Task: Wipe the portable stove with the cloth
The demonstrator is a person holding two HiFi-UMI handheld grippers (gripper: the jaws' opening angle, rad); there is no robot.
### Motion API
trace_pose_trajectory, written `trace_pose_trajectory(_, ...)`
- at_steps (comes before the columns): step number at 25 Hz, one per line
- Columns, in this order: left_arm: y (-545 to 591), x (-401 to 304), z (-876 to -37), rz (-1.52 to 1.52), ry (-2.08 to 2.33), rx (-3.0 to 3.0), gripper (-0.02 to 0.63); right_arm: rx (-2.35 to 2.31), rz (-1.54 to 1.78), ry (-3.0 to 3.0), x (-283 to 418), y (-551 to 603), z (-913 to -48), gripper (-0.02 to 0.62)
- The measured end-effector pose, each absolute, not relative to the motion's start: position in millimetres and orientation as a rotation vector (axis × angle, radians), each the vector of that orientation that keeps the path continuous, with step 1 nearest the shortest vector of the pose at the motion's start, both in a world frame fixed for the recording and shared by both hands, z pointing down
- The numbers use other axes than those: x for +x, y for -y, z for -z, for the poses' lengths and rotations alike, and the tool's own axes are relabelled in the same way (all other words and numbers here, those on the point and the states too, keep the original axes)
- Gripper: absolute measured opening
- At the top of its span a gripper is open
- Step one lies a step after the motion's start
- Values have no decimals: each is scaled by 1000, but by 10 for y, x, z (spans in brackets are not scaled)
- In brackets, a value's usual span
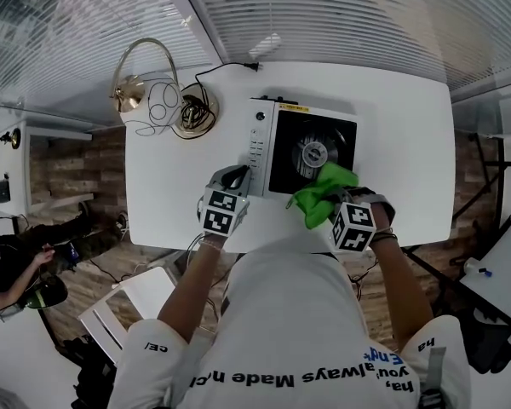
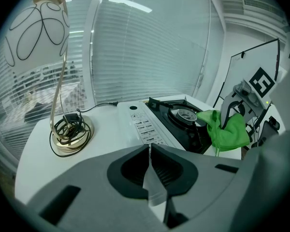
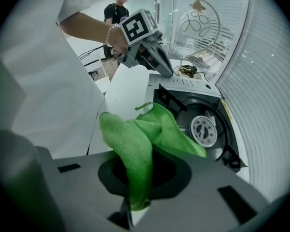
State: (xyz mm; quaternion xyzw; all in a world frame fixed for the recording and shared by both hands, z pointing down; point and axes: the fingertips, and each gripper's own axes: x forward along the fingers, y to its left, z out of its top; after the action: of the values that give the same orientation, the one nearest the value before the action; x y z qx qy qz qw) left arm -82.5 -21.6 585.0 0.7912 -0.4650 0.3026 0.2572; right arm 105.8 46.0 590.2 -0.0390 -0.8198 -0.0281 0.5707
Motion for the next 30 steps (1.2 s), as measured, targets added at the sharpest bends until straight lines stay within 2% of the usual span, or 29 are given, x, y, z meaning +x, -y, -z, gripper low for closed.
trace_pose_trajectory(6,213,-828,-5857,-810,1260,2147,23,-98,70,1941,958,-453,-5895,37)
trace_pose_trajectory(24,213,-832,-5852,-798,1270,2137,23,-142,150,2035,77,-433,-5882,38)
trace_pose_trajectory(30,211,-831,-5858,-795,1266,2133,23,-127,184,2045,52,-443,-5809,38)
